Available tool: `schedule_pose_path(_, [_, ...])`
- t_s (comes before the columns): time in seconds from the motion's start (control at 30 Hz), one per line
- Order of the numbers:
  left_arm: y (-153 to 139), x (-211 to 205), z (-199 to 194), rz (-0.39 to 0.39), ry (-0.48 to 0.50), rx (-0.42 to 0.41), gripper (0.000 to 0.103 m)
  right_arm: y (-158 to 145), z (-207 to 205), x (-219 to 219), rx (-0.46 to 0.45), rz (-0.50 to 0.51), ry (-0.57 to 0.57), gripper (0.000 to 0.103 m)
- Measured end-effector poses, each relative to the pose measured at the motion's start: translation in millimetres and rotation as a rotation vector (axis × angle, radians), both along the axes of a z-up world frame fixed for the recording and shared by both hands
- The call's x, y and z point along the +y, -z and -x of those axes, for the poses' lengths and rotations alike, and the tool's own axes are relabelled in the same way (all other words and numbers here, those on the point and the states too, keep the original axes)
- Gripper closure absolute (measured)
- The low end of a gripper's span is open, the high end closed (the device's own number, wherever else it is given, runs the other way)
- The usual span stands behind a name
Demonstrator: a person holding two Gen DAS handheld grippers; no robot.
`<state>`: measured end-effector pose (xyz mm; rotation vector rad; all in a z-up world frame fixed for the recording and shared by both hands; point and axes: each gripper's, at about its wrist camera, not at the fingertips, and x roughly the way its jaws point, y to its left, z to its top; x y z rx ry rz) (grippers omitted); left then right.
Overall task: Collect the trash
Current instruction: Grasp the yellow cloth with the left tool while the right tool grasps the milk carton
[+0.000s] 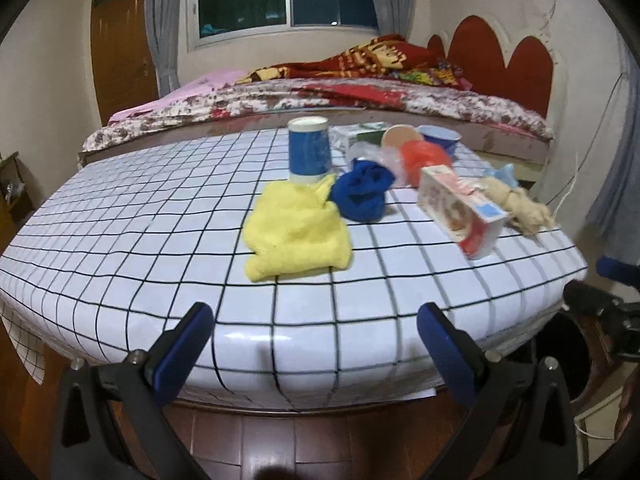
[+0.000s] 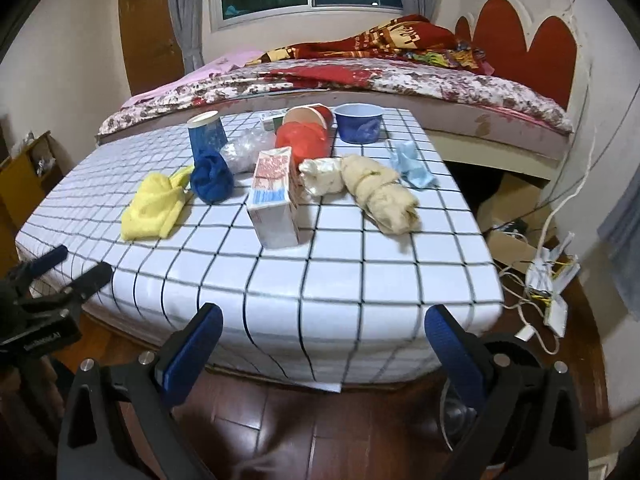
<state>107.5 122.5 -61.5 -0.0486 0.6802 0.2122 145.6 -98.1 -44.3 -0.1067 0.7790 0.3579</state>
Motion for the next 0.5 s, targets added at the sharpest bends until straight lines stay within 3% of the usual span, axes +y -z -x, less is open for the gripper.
schedule_pose_path(0.03, [1,2,-4,-0.007,-0.012,0.007,0.001,1,-4,4,-0.001,-0.001,-0.007,0.002])
schedule_pose_path(0.1, [5,9,-13,0.016,-0.029,0.012,0.001,4,-12,13,-0.002,-0.005,-0.021,0.014])
schedule_pose_path(0.33, [11,38,-46,0.086,-0.062,-0.017,0.001,15,-51,41,-0.011,-0.013,-0.048,0.017])
schedule_pose_path(0.5, [18,45,-65,0.094,-0.058,-0.009,0.001,25,-78,54,0.010,-0.015,-0.047,0.029])
